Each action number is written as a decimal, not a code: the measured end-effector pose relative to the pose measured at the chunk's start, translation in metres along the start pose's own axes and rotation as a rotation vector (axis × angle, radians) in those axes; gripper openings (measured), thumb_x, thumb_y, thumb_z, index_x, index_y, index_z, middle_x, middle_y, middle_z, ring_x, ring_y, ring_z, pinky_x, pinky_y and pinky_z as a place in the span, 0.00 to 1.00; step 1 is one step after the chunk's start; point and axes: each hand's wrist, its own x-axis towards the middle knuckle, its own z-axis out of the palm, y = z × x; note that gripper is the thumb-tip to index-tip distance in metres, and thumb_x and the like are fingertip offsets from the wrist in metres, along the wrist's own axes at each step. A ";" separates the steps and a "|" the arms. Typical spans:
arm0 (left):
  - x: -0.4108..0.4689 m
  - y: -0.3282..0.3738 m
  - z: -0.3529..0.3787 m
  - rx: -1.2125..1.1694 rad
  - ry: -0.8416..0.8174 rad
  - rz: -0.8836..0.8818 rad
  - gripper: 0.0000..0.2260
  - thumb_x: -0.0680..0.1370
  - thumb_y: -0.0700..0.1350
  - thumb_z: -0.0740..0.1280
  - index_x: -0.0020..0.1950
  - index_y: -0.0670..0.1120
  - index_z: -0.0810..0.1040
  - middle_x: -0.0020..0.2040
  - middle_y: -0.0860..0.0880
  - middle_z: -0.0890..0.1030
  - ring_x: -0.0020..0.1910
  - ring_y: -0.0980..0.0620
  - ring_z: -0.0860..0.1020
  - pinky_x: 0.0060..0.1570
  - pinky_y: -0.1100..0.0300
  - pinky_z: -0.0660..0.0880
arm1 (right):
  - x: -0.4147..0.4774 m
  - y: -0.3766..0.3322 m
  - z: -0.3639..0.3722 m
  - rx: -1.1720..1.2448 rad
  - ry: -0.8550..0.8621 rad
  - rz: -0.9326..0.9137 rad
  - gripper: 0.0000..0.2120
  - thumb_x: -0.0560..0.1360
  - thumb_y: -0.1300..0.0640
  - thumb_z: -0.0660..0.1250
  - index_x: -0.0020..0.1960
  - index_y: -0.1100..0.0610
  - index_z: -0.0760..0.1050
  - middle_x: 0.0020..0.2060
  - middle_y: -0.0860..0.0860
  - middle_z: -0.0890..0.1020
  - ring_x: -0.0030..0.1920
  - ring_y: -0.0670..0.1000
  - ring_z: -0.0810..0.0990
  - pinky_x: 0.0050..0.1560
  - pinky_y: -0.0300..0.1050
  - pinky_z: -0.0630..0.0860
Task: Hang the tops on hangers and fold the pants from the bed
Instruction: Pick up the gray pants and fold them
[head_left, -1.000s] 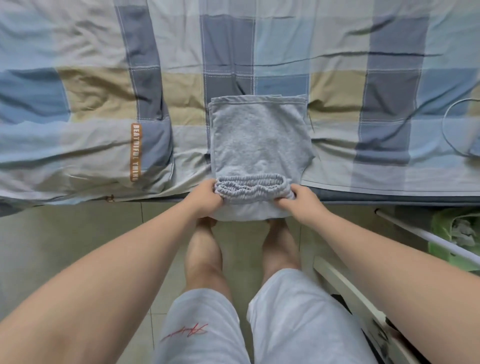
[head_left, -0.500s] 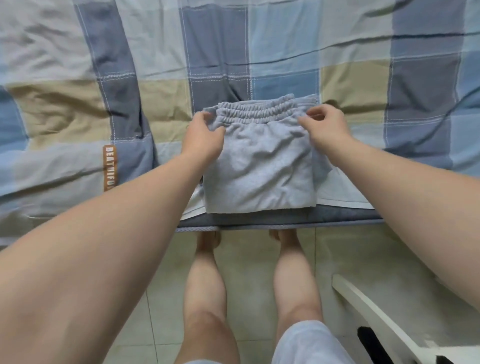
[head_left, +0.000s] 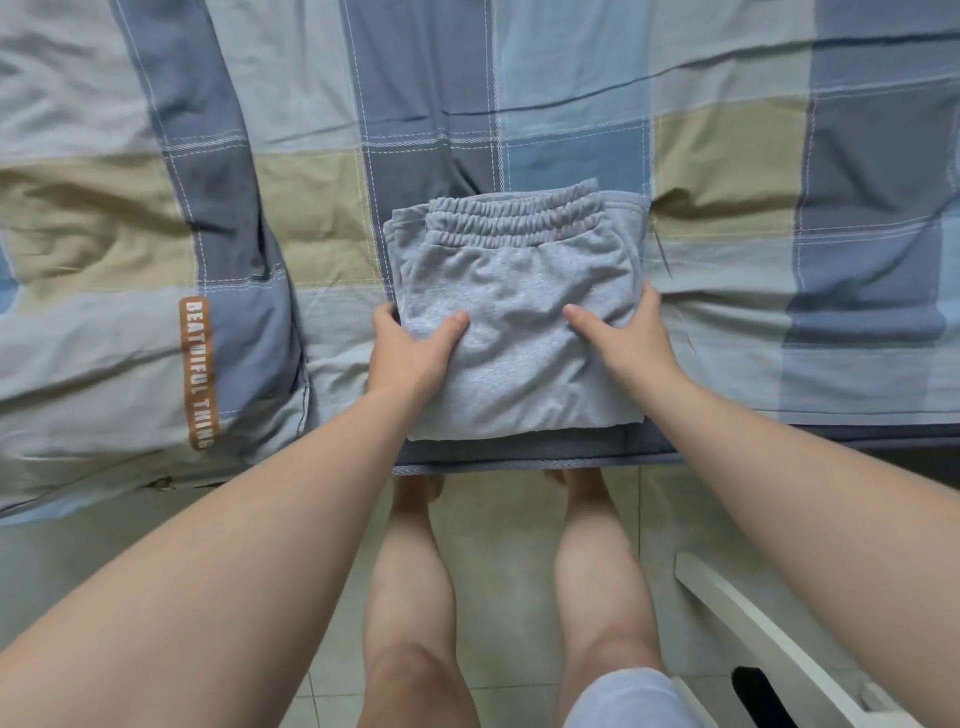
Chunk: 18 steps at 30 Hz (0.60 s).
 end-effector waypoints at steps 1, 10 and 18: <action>-0.001 -0.001 -0.001 0.033 -0.017 -0.012 0.38 0.70 0.66 0.73 0.73 0.50 0.62 0.60 0.54 0.74 0.61 0.47 0.76 0.62 0.50 0.72 | 0.001 0.000 0.001 0.017 -0.017 0.007 0.42 0.68 0.40 0.77 0.73 0.52 0.61 0.66 0.48 0.75 0.68 0.54 0.74 0.70 0.56 0.70; -0.031 0.000 -0.032 0.083 -0.249 -0.053 0.25 0.76 0.57 0.73 0.67 0.44 0.75 0.61 0.47 0.81 0.56 0.46 0.81 0.57 0.49 0.79 | -0.029 -0.003 -0.022 0.064 -0.248 0.084 0.19 0.73 0.54 0.77 0.61 0.52 0.77 0.53 0.48 0.84 0.50 0.48 0.83 0.45 0.42 0.78; -0.108 0.030 -0.078 0.348 -0.405 -0.121 0.24 0.77 0.57 0.72 0.62 0.39 0.76 0.58 0.42 0.81 0.51 0.43 0.81 0.49 0.52 0.79 | -0.131 -0.035 -0.058 -0.004 -0.257 0.304 0.26 0.70 0.49 0.77 0.63 0.59 0.76 0.53 0.56 0.83 0.49 0.57 0.83 0.52 0.50 0.81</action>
